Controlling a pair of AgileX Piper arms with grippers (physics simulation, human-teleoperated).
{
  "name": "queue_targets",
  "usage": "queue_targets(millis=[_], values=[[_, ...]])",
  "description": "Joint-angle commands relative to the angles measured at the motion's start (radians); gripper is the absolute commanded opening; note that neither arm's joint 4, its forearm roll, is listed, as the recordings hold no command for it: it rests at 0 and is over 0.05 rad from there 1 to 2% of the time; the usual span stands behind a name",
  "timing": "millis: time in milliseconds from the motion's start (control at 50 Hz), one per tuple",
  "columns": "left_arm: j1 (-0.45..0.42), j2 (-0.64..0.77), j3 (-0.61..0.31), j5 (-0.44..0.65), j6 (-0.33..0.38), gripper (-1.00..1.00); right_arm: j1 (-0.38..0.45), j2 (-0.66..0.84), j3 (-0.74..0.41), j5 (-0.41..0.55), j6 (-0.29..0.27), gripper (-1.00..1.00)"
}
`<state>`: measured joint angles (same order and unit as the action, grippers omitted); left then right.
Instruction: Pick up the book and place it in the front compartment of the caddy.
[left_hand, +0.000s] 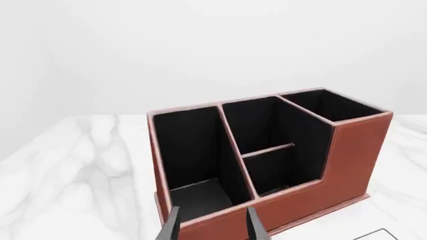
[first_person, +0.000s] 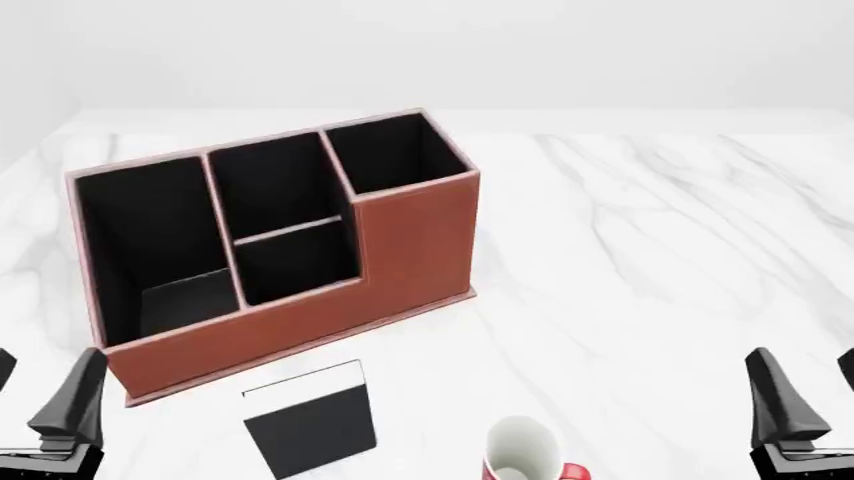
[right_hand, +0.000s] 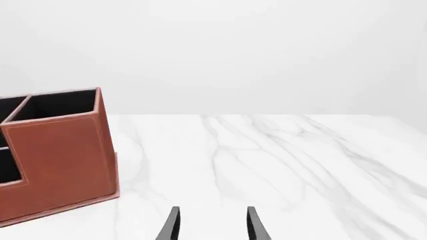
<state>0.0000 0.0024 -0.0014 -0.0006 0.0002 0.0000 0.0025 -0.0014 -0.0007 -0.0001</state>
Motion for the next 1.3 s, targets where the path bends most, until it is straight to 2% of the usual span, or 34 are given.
queue_targets(millis=[20, 260, 280, 300, 380, 400, 420, 440, 500, 520, 560, 620, 660, 720, 760, 800, 900, 1120, 1180, 1200, 1300], values=[[0.000, 0.005, -0.003, -0.002, 0.001, 1.00, 0.000, 0.006, -0.003, -0.002, 0.000, 1.00], [0.000, 0.005, -0.002, -0.002, 0.001, 1.00, 0.000, 0.005, -0.002, -0.002, 0.000, 1.00], [0.001, 0.035, 0.000, -0.035, 0.000, 1.00, 0.000, 0.005, -0.002, -0.002, 0.000, 1.00], [0.000, 0.004, -0.002, -0.002, 0.001, 1.00, 0.000, 0.005, -0.002, -0.002, 0.000, 1.00], [-0.017, 0.005, -0.007, 0.002, -0.018, 1.00, 0.000, 0.005, -0.002, -0.002, 0.000, 1.00], [-0.027, 0.013, -0.013, 0.004, -0.019, 1.00, 0.000, 0.005, -0.002, -0.002, -0.001, 1.00], [0.000, 0.067, -0.027, -0.003, -0.012, 1.00, 0.000, 0.005, -0.002, -0.002, 0.000, 1.00], [-0.018, 0.055, -0.045, 0.019, 0.023, 1.00, 0.000, 0.005, -0.002, -0.002, 0.000, 1.00], [-0.022, 0.064, -0.073, 0.042, 0.018, 1.00, 0.000, 0.005, -0.002, -0.002, -0.001, 1.00], [-0.017, 0.088, -0.088, 0.048, 0.054, 1.00, 0.000, 0.005, -0.002, -0.002, -0.001, 1.00], [-0.017, 0.074, -0.102, 0.073, 0.060, 1.00, 0.000, 0.005, -0.002, -0.002, -0.001, 1.00], [-0.019, 0.086, -0.153, 0.120, 0.032, 1.00, 0.000, 0.005, -0.002, -0.002, -0.001, 1.00], [-0.051, 0.195, -0.184, 0.093, 0.082, 1.00, 0.000, 0.005, -0.002, -0.002, -0.001, 1.00], [-0.075, 0.317, -0.226, 0.085, 0.103, 1.00, 0.000, 0.005, -0.002, -0.002, -0.001, 1.00], [-0.085, 0.302, -0.249, 0.114, 0.102, 1.00, 0.000, 0.005, -0.002, -0.002, 0.000, 1.00], [-0.084, 0.317, -0.293, 0.164, 0.143, 1.00, 0.000, 0.005, -0.002, -0.002, -0.001, 1.00], [-0.107, 0.431, -0.381, 0.237, 0.187, 1.00, 0.000, 0.005, -0.002, -0.002, 0.000, 1.00], [-0.144, 0.530, -0.528, 0.438, 0.265, 1.00, 0.000, 0.005, -0.002, -0.002, -0.001, 1.00], [-0.145, 0.523, -0.556, 0.477, 0.269, 1.00, 0.000, 0.005, -0.002, -0.002, -0.001, 1.00], [-0.147, 0.535, -0.580, 0.521, 0.308, 1.00, 0.000, 0.005, -0.002, -0.002, 0.000, 1.00], [-0.178, 0.542, -0.636, 0.605, 0.344, 1.00, 0.000, 0.005, -0.002, -0.002, -0.001, 1.00]])
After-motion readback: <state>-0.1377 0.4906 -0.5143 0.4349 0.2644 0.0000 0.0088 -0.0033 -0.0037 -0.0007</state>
